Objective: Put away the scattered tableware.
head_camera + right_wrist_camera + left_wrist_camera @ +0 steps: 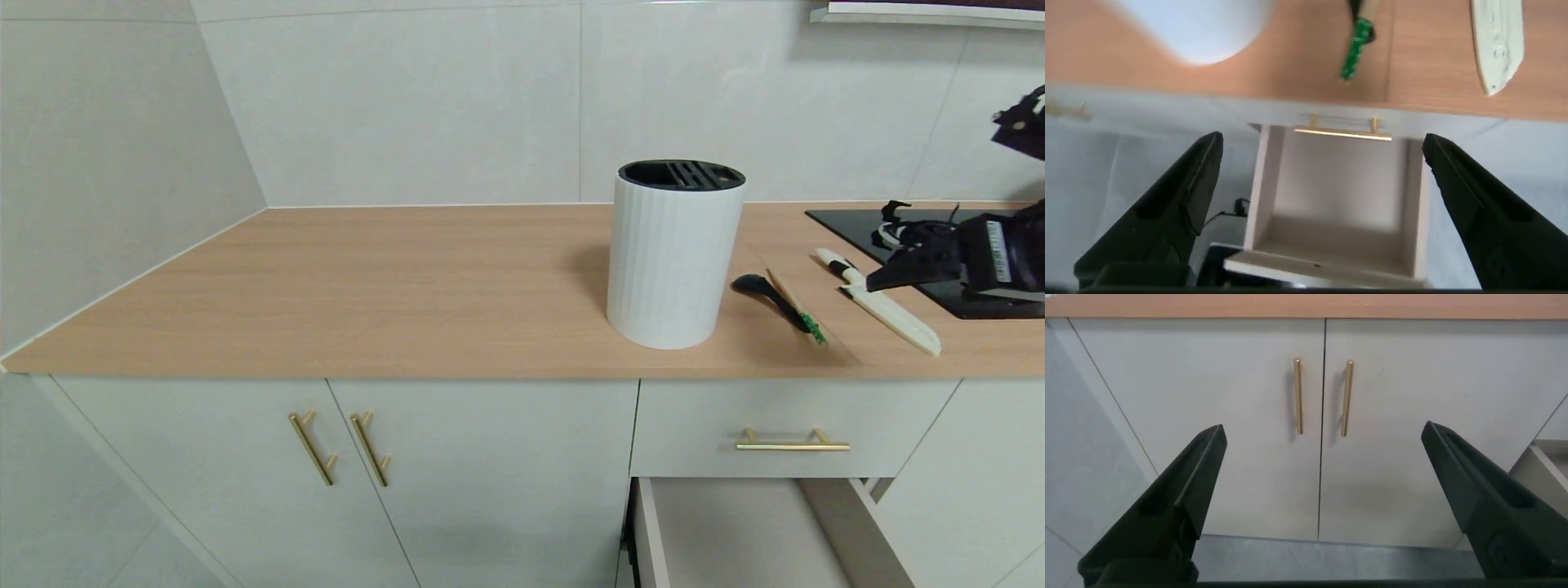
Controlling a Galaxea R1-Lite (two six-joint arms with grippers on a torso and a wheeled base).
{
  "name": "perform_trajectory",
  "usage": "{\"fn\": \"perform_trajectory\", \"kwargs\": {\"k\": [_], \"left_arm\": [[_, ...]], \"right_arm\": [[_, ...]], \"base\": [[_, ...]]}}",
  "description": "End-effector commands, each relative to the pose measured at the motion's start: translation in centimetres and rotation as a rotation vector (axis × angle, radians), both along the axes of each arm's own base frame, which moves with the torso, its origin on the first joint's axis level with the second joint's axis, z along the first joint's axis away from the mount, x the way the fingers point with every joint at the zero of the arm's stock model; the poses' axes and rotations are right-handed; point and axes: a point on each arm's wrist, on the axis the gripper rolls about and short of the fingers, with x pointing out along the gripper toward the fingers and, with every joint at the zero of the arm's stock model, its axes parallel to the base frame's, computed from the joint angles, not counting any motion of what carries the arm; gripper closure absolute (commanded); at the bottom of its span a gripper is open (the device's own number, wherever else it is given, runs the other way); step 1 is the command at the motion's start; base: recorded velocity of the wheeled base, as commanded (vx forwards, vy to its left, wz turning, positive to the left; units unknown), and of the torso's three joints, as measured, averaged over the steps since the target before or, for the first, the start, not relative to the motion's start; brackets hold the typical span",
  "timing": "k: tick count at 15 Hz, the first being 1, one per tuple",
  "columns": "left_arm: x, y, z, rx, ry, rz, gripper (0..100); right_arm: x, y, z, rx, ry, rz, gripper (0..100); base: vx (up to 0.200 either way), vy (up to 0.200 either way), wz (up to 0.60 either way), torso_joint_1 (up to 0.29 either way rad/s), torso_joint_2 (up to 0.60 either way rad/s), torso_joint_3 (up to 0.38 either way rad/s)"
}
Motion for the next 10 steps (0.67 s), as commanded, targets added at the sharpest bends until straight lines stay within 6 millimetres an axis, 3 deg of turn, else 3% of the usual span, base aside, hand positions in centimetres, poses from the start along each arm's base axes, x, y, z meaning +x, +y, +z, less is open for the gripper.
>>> {"fn": "perform_trajectory", "kwargs": {"k": [1, 2, 3, 4, 6, 10], "left_arm": [[0.0, 0.0, 0.0, -0.001, 0.0, 0.001, 0], [0.0, 0.0, 0.0, -0.001, -0.001, 0.0, 0], [0.0, 0.0, 0.0, -0.001, -0.001, 0.001, 0], [0.0, 0.0, 0.1, -0.001, -0.003, 0.0, 0], [0.0, 0.0, 0.0, -0.001, 0.0, 0.001, 0], [0.0, 0.0, 0.0, -0.001, -0.001, 0.001, 0]], "right_arm": [[5.4, 2.1, -3.7, -0.085, 0.126, -0.077, 0], [5.4, 2.1, -3.8, -0.086, 0.126, -0.079, 0], [7.1, 3.0, -4.7, -0.048, 0.098, -0.116, 0], [7.3, 3.1, -4.8, -0.044, 0.096, -0.122, 0], [9.7, 3.5, -7.0, -0.082, 0.105, -0.179, 0], [12.0, 2.9, -8.9, -0.092, 0.116, -0.217, 0]], "base": [[0.0, 0.0, 0.0, 0.0, 0.0, 0.0], [0.0, 0.0, 0.0, 0.0, 0.0, 0.0], [0.0, 0.0, 0.0, 0.0, 0.0, 0.0], [0.0, 0.0, 0.0, 0.0, 0.0, 0.0], [0.0, 0.0, 0.0, 0.0, 0.0, 0.0], [0.0, 0.0, 0.0, 0.0, 0.0, 0.0]]}}
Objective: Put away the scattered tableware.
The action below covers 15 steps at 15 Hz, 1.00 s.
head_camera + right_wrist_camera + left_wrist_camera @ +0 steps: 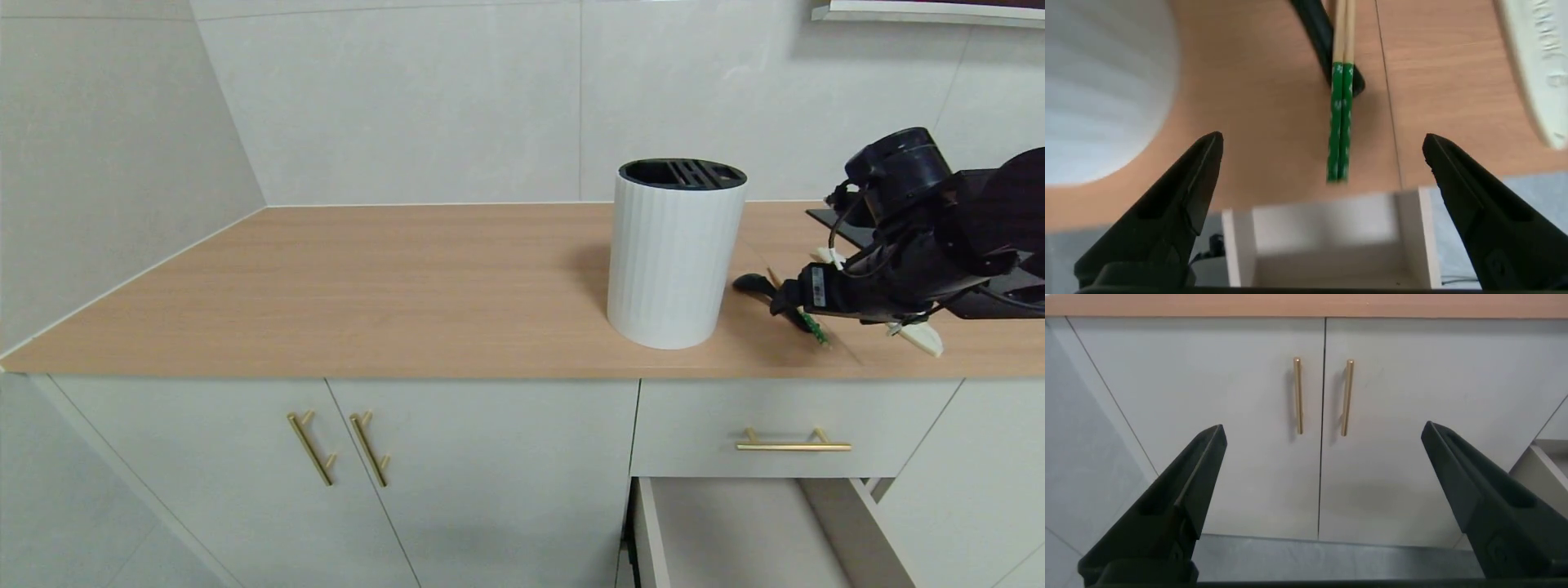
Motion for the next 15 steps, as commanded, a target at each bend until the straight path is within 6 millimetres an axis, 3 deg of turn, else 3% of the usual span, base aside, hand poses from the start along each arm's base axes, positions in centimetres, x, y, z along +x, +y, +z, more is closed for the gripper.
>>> {"fn": "perform_trajectory", "kwargs": {"k": [1, 8, 9, 15], "left_arm": [[0.0, 0.0, 0.0, -0.001, 0.0, 0.001, 0], [0.0, 0.0, 0.0, -0.001, 0.001, 0.001, 0], [0.0, 0.0, 0.0, -0.001, 0.0, 0.0, 0], [0.0, 0.0, 0.0, -0.001, 0.0, 0.0, 0]], "right_arm": [[1.9, -0.7, -2.0, -0.009, 0.042, -0.031, 0], [3.1, -1.4, -3.0, -0.011, 0.062, -0.049, 0], [3.0, -1.4, -2.9, -0.01, 0.062, -0.05, 100], [2.7, -1.4, -2.9, -0.016, 0.082, -0.048, 100]], "base": [[0.0, 0.0, 0.0, 0.0, 0.0, 0.0], [0.0, 0.0, 0.0, 0.0, 0.0, 0.0], [0.0, 0.0, 0.0, 0.0, 0.0, 0.0], [0.0, 0.0, 0.0, 0.0, 0.0, 0.0]]}}
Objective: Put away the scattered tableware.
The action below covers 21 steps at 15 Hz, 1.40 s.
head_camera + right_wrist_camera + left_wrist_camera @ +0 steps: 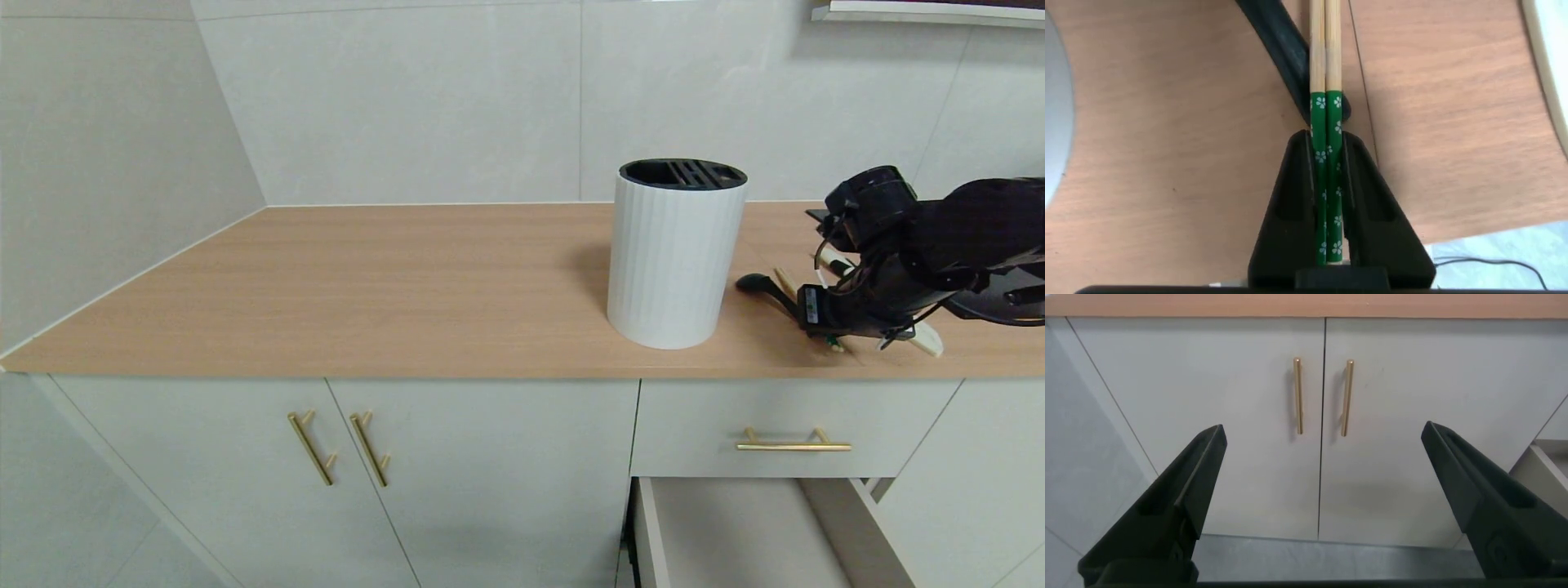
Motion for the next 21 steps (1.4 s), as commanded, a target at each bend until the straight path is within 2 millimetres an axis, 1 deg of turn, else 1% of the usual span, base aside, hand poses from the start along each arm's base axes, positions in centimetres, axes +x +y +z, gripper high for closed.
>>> {"fn": "perform_trajectory", "kwargs": {"k": [1, 4, 9, 11, 12, 14, 15, 16, 18, 19, 21], "left_arm": [[0.0, 0.0, 0.0, -0.001, 0.0, 0.002, 0], [0.0, 0.0, 0.0, -0.001, 0.0, 0.0, 0], [0.0, 0.0, 0.0, -0.001, 0.0, 0.0, 0], [0.0, 0.0, 0.0, -0.001, 0.0, 0.002, 0], [0.0, 0.0, 0.0, -0.001, 0.0, 0.0, 0], [0.0, 0.0, 0.0, -0.001, 0.001, 0.002, 0], [0.0, 0.0, 0.0, -0.001, 0.0, 0.002, 0], [0.0, 0.0, 0.0, -0.001, 0.001, 0.0, 0], [0.0, 0.0, 0.0, -0.001, 0.001, 0.0, 0], [0.0, 0.0, 0.0, -0.001, 0.001, 0.0, 0], [0.0, 0.0, 0.0, -0.001, 0.0, 0.0, 0]], "right_arm": [[-0.2, 0.0, 0.4, 0.002, -0.008, 0.001, 100], [-0.9, -0.2, 1.5, 0.007, -0.036, 0.001, 100], [-1.3, -0.2, 1.8, 0.009, -0.045, 0.001, 100], [-2.0, -0.4, 2.9, 0.016, -0.073, -0.002, 100], [-3.6, -0.7, 4.2, 0.023, -0.105, -0.001, 100], [-7.7, -1.2, 7.1, 0.044, -0.188, 0.012, 100], [-10.4, -1.5, 8.7, 0.058, -0.239, 0.027, 100], [-13.2, -1.5, 9.5, 0.073, -0.266, 0.058, 100], [-18.0, -1.4, 10.5, 0.086, -0.265, 0.126, 100], [-20.3, -1.3, 10.6, 0.086, -0.228, 0.171, 100], [-23.3, -1.4, 10.2, 0.086, -0.171, 0.23, 100]], "base": [[0.0, 0.0, 0.0, 0.0, 0.0, 0.0], [0.0, 0.0, 0.0, 0.0, 0.0, 0.0], [0.0, 0.0, 0.0, 0.0, 0.0, 0.0], [0.0, 0.0, 0.0, 0.0, 0.0, 0.0], [0.0, 0.0, 0.0, 0.0, 0.0, 0.0], [0.0, 0.0, 0.0, 0.0, 0.0, 0.0], [0.0, 0.0, 0.0, 0.0, 0.0, 0.0], [0.0, 0.0, 0.0, 0.0, 0.0, 0.0], [0.0, 0.0, 0.0, 0.0, 0.0, 0.0], [0.0, 0.0, 0.0, 0.0, 0.0, 0.0], [0.0, 0.0, 0.0, 0.0, 0.0, 0.0]]}}
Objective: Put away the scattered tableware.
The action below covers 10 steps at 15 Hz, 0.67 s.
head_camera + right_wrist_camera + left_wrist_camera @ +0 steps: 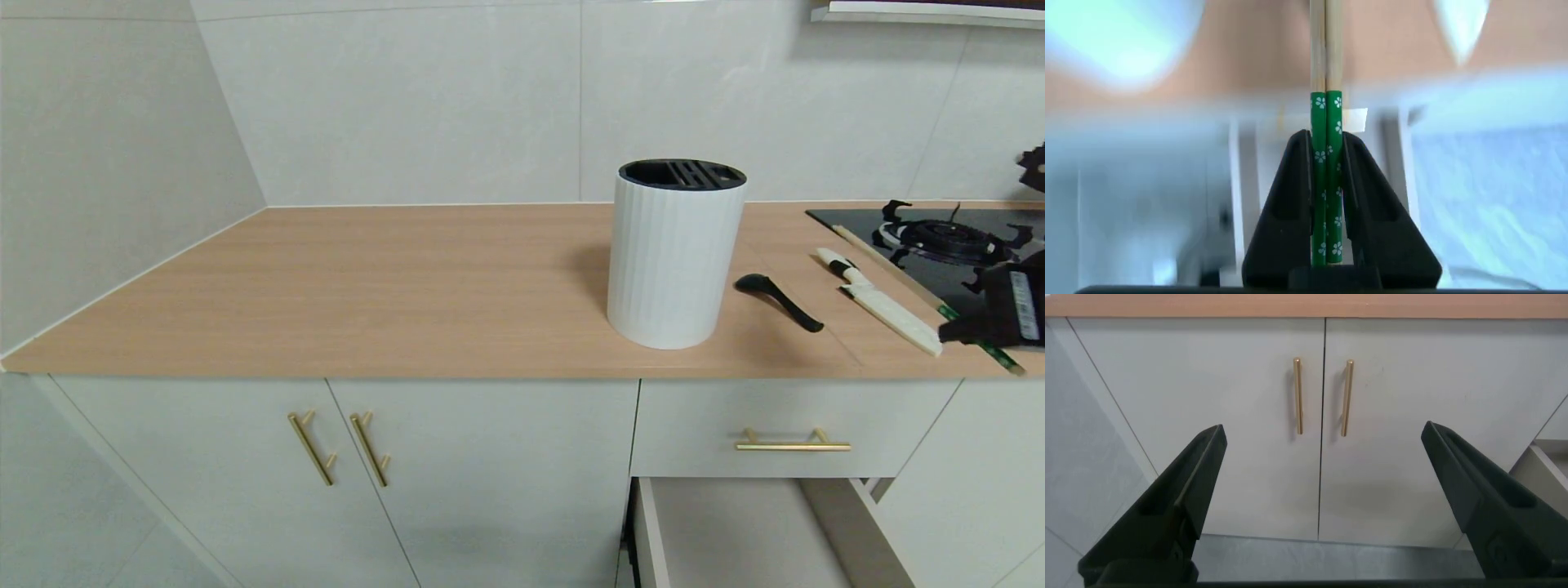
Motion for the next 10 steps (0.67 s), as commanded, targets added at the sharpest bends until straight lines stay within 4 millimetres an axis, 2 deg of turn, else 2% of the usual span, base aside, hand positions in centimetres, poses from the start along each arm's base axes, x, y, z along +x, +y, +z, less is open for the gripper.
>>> {"fn": "perform_trajectory", "kwargs": {"k": [1, 5, 8, 10], "left_arm": [[0.0, 0.0, 0.0, -0.001, -0.001, 0.0, 0], [0.0, 0.0, 0.0, -0.001, 0.001, 0.002, 0], [0.0, 0.0, 0.0, -0.001, 0.001, 0.002, 0], [0.0, 0.0, 0.0, -0.001, -0.001, 0.0, 0]], "right_arm": [[-6.0, -1.0, 0.6, 0.028, -0.037, 0.082, 100], [-10.5, -2.4, -2.5, 0.009, 0.09, 0.159, 100], [-11.5, -2.8, -5.5, -0.017, 0.264, 0.193, 100], [-10.8, -2.2, -7.6, 0.013, 0.389, 0.24, 100]], "base": [[0.0, 0.0, 0.0, 0.0, 0.0, 0.0], [0.0, 0.0, 0.0, 0.0, 0.0, 0.0], [0.0, 0.0, 0.0, 0.0, 0.0, 0.0], [0.0, 0.0, 0.0, 0.0, 0.0, 0.0]]}}
